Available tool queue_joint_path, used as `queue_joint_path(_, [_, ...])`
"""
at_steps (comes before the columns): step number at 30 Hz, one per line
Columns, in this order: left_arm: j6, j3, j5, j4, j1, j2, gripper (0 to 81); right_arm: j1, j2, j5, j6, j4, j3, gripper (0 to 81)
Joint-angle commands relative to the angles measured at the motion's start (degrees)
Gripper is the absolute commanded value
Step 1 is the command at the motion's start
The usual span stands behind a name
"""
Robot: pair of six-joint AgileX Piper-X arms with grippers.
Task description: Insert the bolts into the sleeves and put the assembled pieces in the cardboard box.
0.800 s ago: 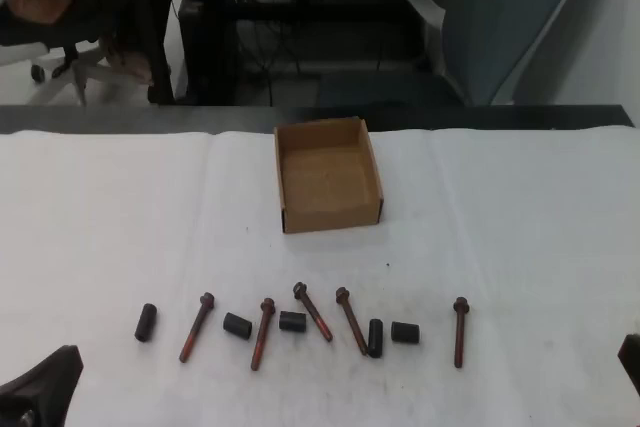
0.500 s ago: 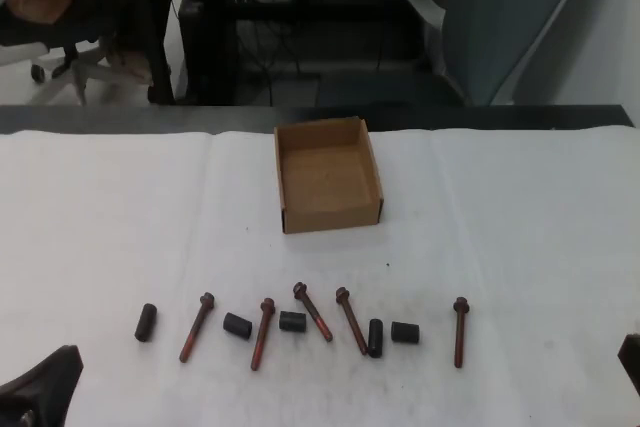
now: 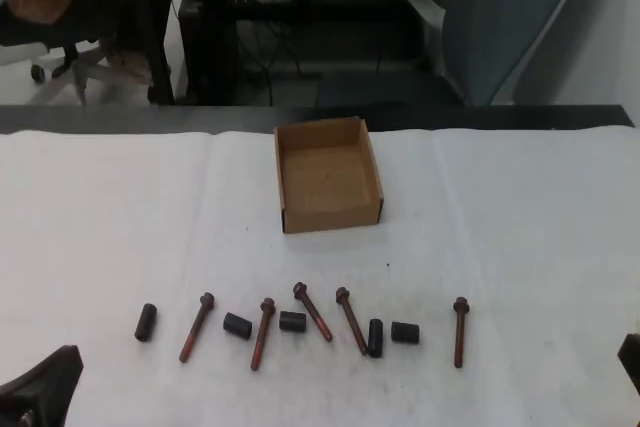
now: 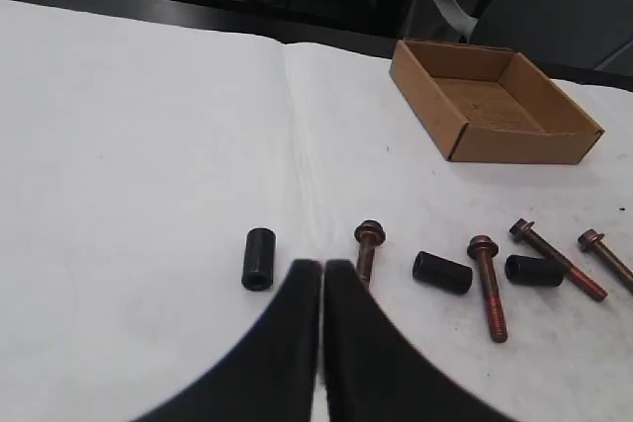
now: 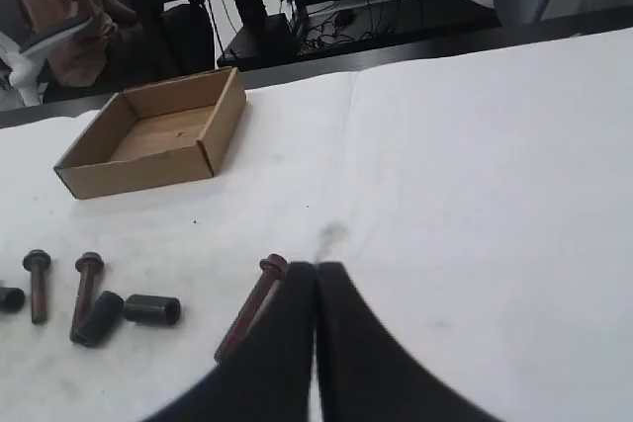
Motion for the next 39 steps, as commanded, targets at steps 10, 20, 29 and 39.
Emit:
queue_joint_path(10, [-0.34, -0.46, 0.14, 0.03, -0.14, -0.22, 1.7, 0.20, -0.04, -0.37, 6.36, -3.35, -0.52, 0.4])
queue_joint_path(20, [-3.80, -0.46, 0.14, 1.50, -0.14, -0.22, 1.7, 0.20, -0.04, -0.37, 14.58, -2.05, -0.52, 0.4])
queue_joint_path(29, [-4.72, -0.46, 0.14, 1.51, -0.14, -0.22, 1.7, 0.20, -0.04, -0.37, 14.64, -2.05, -0.52, 0.4])
queue_joint_path(39, [-4.86, -0.46, 0.14, 1.51, -0.14, -0.22, 1.7, 0.20, -0.04, -0.37, 14.64, -1.61, -0.52, 0.4])
